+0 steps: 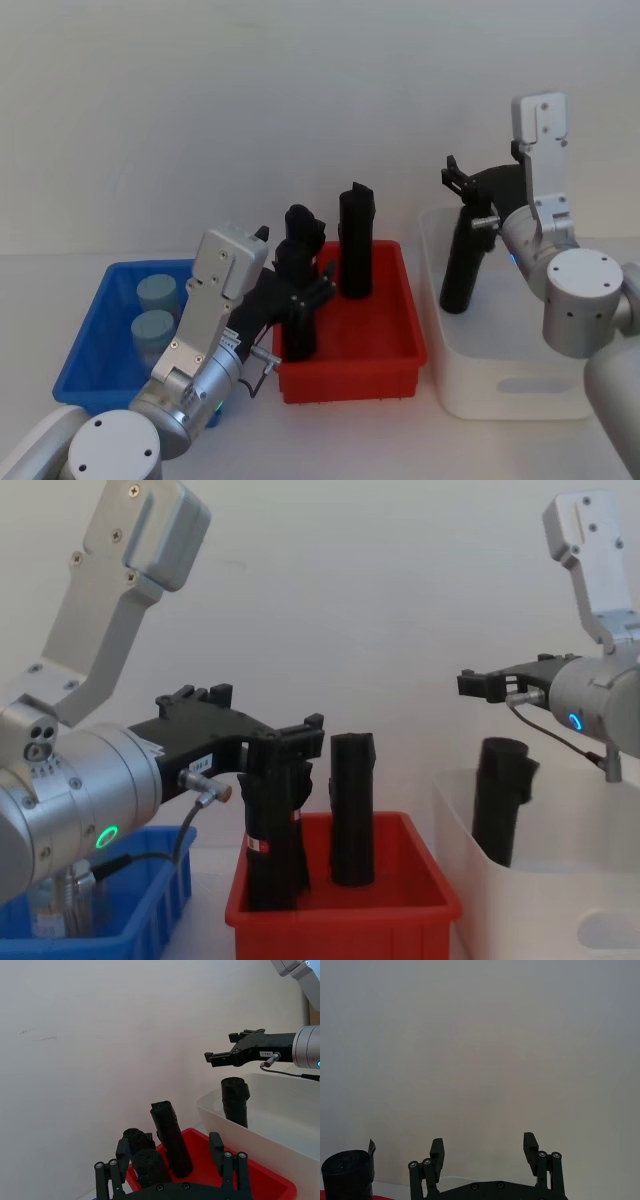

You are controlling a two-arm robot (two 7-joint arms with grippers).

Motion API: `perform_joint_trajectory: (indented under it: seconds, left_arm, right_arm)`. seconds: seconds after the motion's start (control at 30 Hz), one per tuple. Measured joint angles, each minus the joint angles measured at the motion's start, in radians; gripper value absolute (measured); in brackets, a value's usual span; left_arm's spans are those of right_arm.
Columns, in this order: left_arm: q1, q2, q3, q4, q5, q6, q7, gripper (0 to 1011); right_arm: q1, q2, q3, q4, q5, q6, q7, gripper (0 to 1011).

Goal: Pick the cotton swabs from the blue box and place them into the white box.

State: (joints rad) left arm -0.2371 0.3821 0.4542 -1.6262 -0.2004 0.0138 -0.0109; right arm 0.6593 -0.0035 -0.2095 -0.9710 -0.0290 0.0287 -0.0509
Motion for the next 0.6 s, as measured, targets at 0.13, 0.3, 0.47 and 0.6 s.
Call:
perform_joint_trajectory:
  seconds: [0.13,0.3,0.47,0.6]
  left_arm:
    - [0.0,0.002,-0.001,-0.002,0.001,0.002,0.0,1003]
    - [0.0,0.025,-0.02,-0.041,0.012,0.038,-0.005,1003]
    - [0.003,0.061,-0.045,-0.089,0.017,0.088,-0.006,1003]
    - [0.017,0.102,-0.074,-0.136,0.01,0.129,0.007,1003]
  right_arm:
    - [0.001,0.0,0.002,0.003,0.0,-0.001,0.0,1002]
    - [0.003,0.001,0.003,0.007,0.0,-0.002,-0.001,1002]
    - [0.003,0.001,0.003,0.009,0.0,-0.002,-0.002,1002]
    - [0.004,0.001,0.004,0.01,0.0,-0.003,-0.002,1002]
